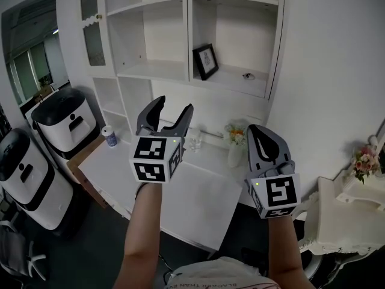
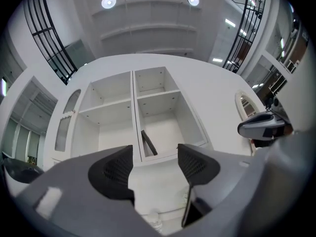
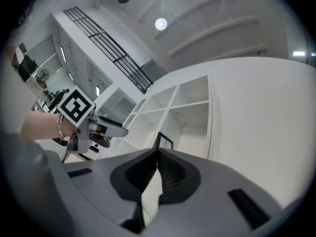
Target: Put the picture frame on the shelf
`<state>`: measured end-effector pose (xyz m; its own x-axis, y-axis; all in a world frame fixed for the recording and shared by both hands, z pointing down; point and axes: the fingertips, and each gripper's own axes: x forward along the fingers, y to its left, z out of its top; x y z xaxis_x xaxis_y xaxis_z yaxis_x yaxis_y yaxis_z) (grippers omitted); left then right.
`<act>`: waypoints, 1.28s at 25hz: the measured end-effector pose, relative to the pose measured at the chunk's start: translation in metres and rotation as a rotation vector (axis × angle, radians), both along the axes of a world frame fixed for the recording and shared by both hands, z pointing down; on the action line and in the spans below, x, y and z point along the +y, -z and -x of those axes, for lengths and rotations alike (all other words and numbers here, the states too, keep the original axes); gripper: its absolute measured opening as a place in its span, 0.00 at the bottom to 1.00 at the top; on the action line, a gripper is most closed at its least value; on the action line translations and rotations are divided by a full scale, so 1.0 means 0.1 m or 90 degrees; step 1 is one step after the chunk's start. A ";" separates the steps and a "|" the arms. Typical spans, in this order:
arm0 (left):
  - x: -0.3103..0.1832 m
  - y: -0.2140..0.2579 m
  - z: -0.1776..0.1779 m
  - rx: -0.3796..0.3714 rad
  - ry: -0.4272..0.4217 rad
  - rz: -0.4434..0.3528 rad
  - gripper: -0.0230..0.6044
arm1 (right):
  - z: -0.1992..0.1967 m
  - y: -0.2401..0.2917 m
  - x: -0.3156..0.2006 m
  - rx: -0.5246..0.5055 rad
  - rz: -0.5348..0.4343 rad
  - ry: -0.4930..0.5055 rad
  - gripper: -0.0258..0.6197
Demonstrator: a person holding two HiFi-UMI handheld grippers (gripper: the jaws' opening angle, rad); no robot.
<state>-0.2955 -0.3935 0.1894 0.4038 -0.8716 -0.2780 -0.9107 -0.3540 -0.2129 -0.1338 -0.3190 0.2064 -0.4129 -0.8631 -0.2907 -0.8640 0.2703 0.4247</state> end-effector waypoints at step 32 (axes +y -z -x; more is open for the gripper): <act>0.66 -0.39 0.00 -0.021 0.058 -0.080 0.05 | -0.36 -0.31 -0.11 -0.032 0.042 0.015 0.05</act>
<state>-0.2953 -0.3274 0.2288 0.3353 -0.8644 -0.3747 -0.9297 -0.2393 -0.2800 -0.0979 -0.3297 0.2377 -0.4192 -0.8714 -0.2548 -0.8770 0.3161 0.3618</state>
